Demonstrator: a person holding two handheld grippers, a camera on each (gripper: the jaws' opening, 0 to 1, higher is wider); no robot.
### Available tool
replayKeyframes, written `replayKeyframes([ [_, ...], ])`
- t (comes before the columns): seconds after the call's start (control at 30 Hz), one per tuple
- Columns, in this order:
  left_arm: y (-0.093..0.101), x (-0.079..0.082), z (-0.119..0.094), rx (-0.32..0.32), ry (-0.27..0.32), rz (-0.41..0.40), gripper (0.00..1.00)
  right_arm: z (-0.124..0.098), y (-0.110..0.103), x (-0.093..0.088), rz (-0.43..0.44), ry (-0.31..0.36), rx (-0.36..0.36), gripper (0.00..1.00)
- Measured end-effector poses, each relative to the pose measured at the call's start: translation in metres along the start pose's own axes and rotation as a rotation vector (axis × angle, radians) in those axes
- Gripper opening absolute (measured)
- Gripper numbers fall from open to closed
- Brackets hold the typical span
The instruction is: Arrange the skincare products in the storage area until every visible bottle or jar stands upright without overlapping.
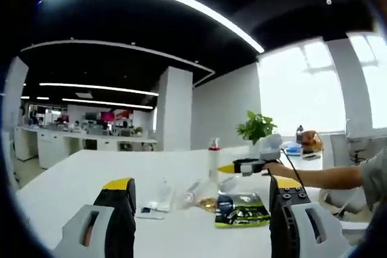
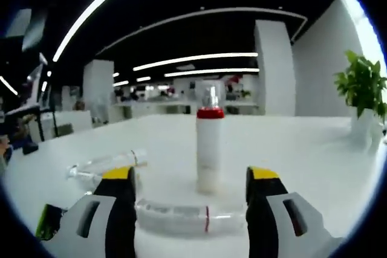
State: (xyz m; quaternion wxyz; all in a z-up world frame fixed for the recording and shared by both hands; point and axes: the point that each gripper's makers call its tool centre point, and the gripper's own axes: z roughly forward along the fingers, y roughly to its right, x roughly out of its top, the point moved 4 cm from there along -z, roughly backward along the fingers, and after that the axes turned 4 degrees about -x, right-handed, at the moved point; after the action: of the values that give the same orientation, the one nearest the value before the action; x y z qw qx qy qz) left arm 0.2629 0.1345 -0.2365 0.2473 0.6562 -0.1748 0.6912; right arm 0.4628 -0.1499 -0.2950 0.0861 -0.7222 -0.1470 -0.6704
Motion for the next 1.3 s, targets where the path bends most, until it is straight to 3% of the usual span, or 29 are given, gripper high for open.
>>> replayKeyframes([
  [0.1,-0.033,0.014,0.026,0.103,-0.025,0.053,0.99,-0.007,-0.004,0.002,-0.017,0.037,-0.002,0.74],
  [0.17,-0.049,0.015,0.046,0.134,-0.075,0.060,0.99,-0.012,-0.008,0.001,0.007,0.041,0.023,0.74],
  [0.23,-0.060,0.018,0.066,0.144,-0.087,0.063,0.99,-0.014,-0.009,-0.002,0.023,0.022,0.047,0.75],
  [0.3,-0.078,0.017,0.094,0.172,-0.100,0.146,0.96,-0.015,-0.008,-0.002,0.017,0.032,0.058,0.74],
  [0.37,-0.084,0.009,0.114,0.181,-0.105,0.125,0.90,-0.015,-0.004,-0.002,0.012,0.037,0.045,0.73],
  [0.4,-0.089,0.002,0.127,0.181,-0.131,0.120,0.89,-0.016,-0.001,-0.004,0.022,0.041,0.041,0.72],
  [0.43,-0.091,-0.010,0.138,0.168,-0.194,0.107,0.88,-0.016,0.000,-0.005,0.026,0.037,0.045,0.71],
  [0.53,-0.098,-0.025,0.159,0.183,-0.265,0.148,0.88,-0.020,0.003,-0.005,0.031,0.037,0.039,0.71],
  [0.6,-0.104,-0.031,0.175,0.225,-0.263,0.097,0.88,-0.021,0.001,-0.002,0.043,0.046,0.047,0.70],
  [0.67,-0.108,-0.034,0.190,0.219,-0.259,0.090,0.89,-0.021,-0.003,0.000,0.046,0.053,0.053,0.70],
  [0.8,-0.110,-0.054,0.210,0.198,-0.339,0.002,0.85,-0.021,-0.005,0.001,0.033,0.055,0.055,0.70],
  [0.9,-0.113,-0.066,0.225,0.175,-0.354,-0.102,0.81,-0.022,-0.006,0.000,0.042,0.055,0.065,0.68],
  [0.93,-0.115,-0.075,0.230,0.183,-0.383,-0.119,0.81,-0.022,-0.007,-0.002,0.042,0.044,0.074,0.68],
  [1.07,-0.122,-0.089,0.242,0.200,-0.406,-0.083,0.77,-0.028,-0.012,0.000,0.042,0.055,0.095,0.68],
  [1.2,-0.120,-0.110,0.246,0.164,-0.485,-0.108,0.73,-0.029,-0.019,0.006,0.021,0.080,0.113,0.66],
  [1.3,-0.129,-0.123,0.241,0.187,-0.545,-0.043,0.70,-0.031,-0.021,0.007,0.005,0.087,0.115,0.67],
])
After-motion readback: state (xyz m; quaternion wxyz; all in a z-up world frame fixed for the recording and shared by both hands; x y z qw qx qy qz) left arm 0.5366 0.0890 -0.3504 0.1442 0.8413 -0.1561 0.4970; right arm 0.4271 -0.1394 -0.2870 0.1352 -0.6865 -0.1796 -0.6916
